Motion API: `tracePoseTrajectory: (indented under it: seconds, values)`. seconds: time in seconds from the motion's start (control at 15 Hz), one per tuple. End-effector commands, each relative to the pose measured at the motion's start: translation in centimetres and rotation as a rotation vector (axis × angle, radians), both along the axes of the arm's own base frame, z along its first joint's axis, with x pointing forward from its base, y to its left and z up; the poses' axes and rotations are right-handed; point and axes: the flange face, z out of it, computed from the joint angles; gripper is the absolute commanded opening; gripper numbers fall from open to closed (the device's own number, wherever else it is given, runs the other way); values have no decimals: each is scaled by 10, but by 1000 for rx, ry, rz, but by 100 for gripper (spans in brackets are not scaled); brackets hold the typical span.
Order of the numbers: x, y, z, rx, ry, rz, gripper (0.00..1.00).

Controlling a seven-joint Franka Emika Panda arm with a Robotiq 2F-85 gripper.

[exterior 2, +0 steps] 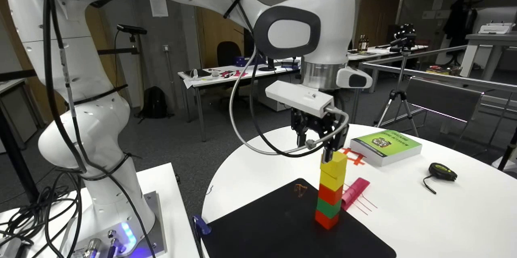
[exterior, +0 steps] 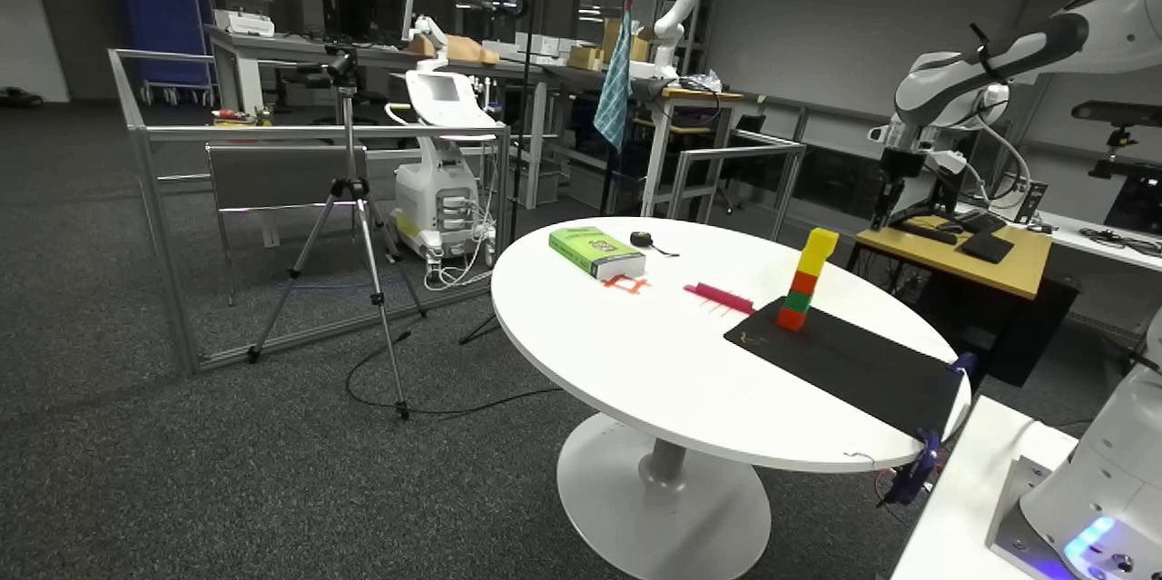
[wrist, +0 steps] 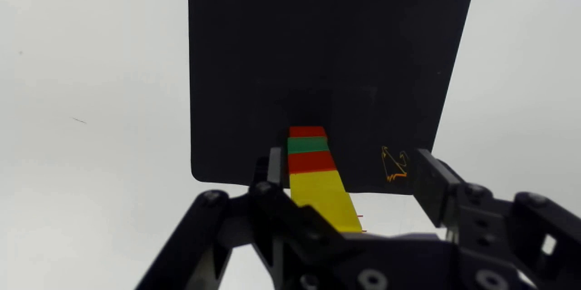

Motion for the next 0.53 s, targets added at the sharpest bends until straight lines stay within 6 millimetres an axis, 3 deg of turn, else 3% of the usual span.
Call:
tracePoseTrajectory:
  seconds: [0.0, 0.33, 0.47]
  values:
    - [-11, 4, 2, -6, -38, 15, 45]
    - [9, 10, -13, -36, -55, 1, 5]
    - [16, 13, -19, -47, -66, 0, 0]
